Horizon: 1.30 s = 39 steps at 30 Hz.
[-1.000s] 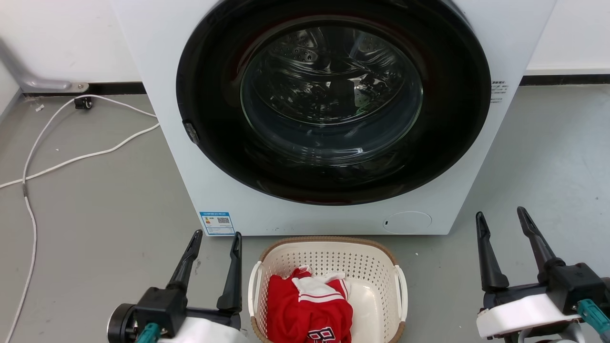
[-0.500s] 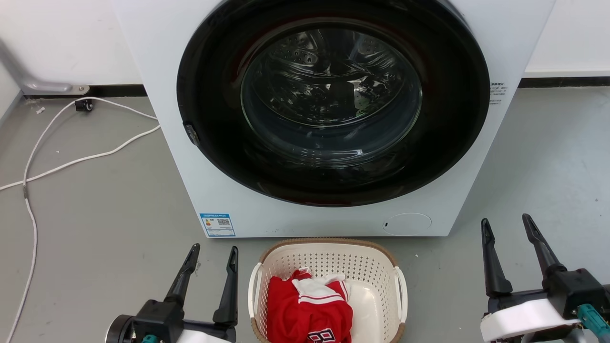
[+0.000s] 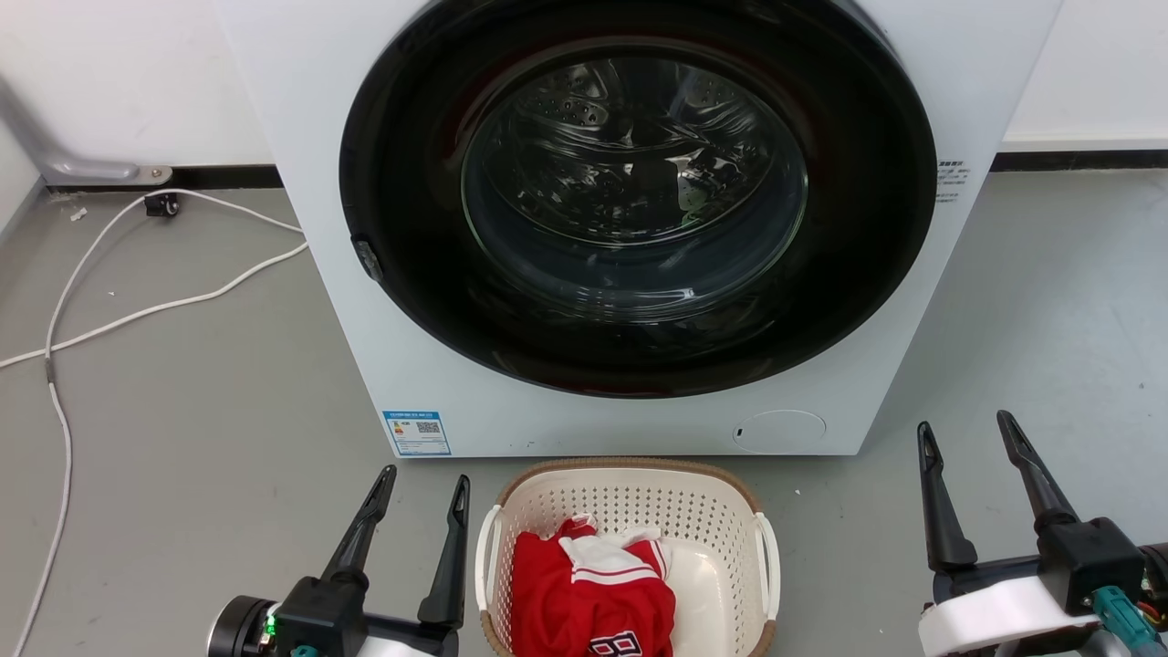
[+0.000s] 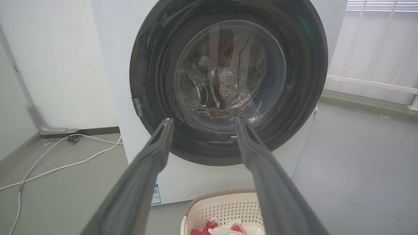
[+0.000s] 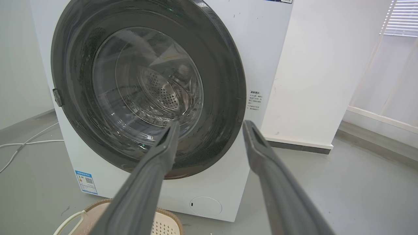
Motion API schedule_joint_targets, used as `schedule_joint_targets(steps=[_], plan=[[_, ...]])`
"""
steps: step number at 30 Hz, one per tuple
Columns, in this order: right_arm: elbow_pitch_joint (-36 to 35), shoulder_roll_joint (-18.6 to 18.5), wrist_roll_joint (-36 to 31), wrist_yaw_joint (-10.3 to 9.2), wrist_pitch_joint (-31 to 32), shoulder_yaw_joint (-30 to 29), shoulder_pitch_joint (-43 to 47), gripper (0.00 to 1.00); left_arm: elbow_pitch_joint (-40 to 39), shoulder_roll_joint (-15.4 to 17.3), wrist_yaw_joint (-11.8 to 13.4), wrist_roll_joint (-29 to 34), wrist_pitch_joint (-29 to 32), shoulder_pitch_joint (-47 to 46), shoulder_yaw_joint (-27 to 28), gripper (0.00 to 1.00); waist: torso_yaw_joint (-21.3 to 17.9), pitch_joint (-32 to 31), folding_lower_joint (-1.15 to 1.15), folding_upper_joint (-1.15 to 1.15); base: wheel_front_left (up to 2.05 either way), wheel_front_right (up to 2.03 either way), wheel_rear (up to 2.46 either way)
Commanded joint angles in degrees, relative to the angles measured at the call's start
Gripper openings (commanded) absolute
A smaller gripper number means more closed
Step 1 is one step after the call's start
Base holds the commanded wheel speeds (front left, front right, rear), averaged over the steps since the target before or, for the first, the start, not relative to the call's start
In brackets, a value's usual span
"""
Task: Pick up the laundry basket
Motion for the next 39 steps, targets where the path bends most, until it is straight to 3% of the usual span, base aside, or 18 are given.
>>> schedule_joint_targets(steps=[1,18,30,39], plan=[[0.12,-0.13,0.02,-0.02,-0.12,-0.05,0.11,1.0,0.04,-0.06,-0.07,0.14,-0.16,0.58,0.11,1.0,0.01,-0.02,0.0,0.0,0.0,0.0,0.0],[1.54,-0.12,-0.24,-0.02,-0.12,0.34,-0.83,1.0,0.89,-0.2,-0.47,-0.8,-0.16,-0.23,1.06,1.0,-0.48,2.88,0.0,0.0,0.0,0.0,0.0],[7.77,-0.09,-2.84,-0.02,0.73,-1.88,-11.07,1.0,7.05,0.02,-1.14,-0.54,-0.15,-10.47,2.51,1.0,-0.48,17.15,0.0,0.0,0.0,0.0,0.0],[15.04,-0.09,-3.31,-0.02,2.79,-0.82,-21.73,1.0,15.45,4.0,-1.51,-2.21,-0.15,-23.11,2.04,1.0,-0.54,28.75,0.0,0.0,0.0,0.0,0.0]])
